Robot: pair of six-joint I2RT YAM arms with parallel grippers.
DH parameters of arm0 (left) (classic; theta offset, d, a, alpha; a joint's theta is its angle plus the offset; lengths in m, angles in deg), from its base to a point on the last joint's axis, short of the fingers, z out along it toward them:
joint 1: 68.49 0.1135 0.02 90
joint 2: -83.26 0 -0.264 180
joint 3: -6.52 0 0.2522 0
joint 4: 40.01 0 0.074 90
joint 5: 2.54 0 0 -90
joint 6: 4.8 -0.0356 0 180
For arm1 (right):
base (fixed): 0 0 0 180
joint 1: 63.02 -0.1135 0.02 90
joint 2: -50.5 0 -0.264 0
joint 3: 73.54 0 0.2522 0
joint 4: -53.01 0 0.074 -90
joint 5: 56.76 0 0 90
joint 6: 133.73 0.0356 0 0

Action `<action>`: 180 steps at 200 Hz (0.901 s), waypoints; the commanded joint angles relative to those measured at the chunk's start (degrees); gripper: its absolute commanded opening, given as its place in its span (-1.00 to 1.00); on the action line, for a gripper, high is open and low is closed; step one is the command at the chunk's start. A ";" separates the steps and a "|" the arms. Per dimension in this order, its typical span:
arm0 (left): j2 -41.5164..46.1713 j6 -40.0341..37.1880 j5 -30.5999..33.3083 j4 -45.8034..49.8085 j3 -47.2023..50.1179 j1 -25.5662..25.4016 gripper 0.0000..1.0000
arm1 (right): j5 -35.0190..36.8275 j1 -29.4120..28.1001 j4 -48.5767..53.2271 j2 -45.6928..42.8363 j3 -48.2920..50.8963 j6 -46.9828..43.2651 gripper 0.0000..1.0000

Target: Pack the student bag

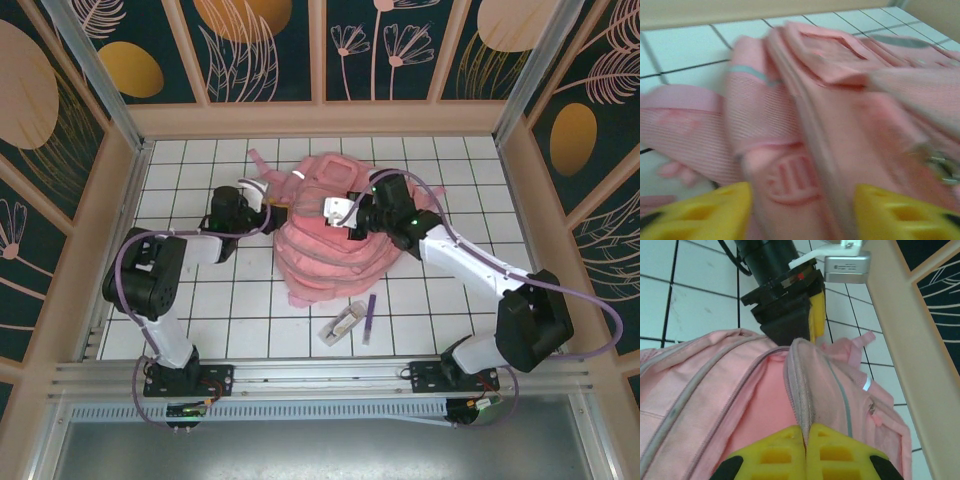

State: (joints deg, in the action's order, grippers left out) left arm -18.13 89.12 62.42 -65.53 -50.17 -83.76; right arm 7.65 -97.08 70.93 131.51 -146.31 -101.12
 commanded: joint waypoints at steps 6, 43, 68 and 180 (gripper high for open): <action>7.23 -4.95 -2.62 -14.11 8.08 0.96 0.98 | -12.65 2.02 -5.17 -1.42 -3.76 5.68 -1.00; 8.17 -14.96 -18.51 -1.67 1.73 1.01 0.98 | -19.47 6.72 -2.35 1.53 -5.85 10.17 -1.00; 8.52 -24.64 -25.87 5.91 -1.76 0.97 0.98 | -22.45 8.46 -3.94 2.49 -5.35 13.59 -1.00; 3.56 -51.16 -21.11 32.87 -18.72 -5.50 0.05 | -21.44 5.33 -5.75 4.78 -3.26 14.00 -1.00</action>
State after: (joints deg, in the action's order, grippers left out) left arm -11.46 43.18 38.77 -37.58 -64.97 -86.95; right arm -11.25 -89.28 71.46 136.17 -148.97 -88.05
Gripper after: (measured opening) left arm 0.644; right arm 0.058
